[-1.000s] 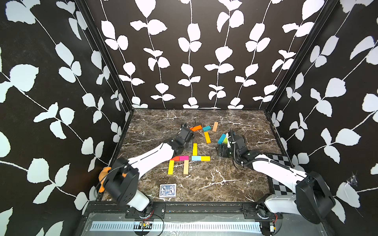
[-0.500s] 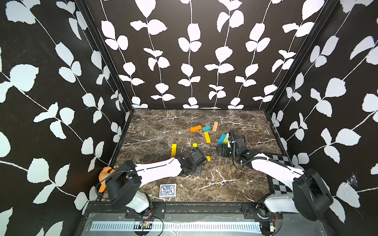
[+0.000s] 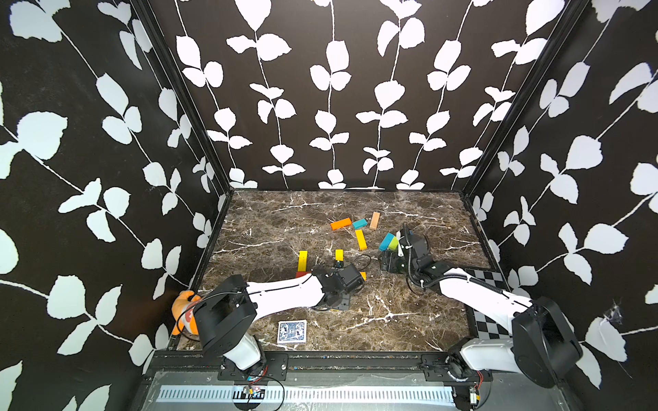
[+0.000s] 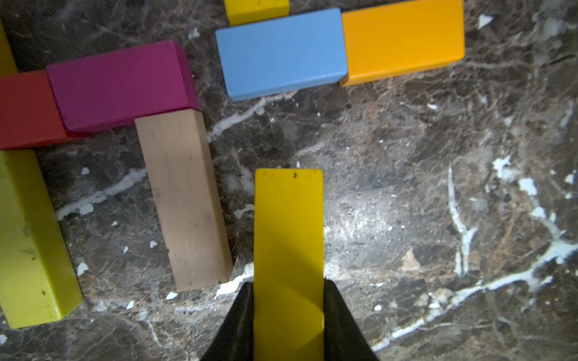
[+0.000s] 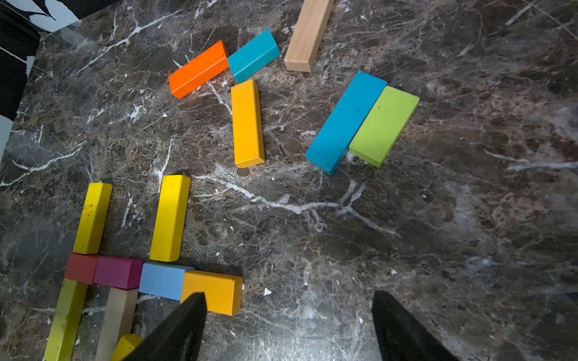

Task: Assemble the letter h with building blocks
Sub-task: Assemble the building block at the center of the board.

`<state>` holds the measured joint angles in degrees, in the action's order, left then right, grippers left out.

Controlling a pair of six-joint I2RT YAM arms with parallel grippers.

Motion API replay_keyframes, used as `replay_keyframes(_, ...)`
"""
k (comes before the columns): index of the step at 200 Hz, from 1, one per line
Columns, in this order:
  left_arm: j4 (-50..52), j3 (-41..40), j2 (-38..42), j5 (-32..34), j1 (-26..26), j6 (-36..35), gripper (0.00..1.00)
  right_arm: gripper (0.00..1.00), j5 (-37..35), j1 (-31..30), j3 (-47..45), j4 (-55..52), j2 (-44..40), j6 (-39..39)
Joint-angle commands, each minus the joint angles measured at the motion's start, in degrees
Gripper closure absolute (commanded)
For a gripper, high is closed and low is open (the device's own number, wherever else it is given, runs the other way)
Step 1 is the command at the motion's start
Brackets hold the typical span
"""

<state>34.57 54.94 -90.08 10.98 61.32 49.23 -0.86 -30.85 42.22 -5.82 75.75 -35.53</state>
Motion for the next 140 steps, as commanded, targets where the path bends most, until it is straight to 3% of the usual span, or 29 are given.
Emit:
replay_keyframes(1, 3.02, 2.30, -0.52, 2.61, 0.27, 0.80, 0.82, 0.17, -0.59, 0.52, -0.99, 0.73, -1.80, -0.43)
replay_keyframes(140, 2.25, 4.19, -4.86, 5.31, 0.82, 4.60, 0.84, 0.17, 0.63, 1.39, -1.81, 1.43, -2.98, -1.21)
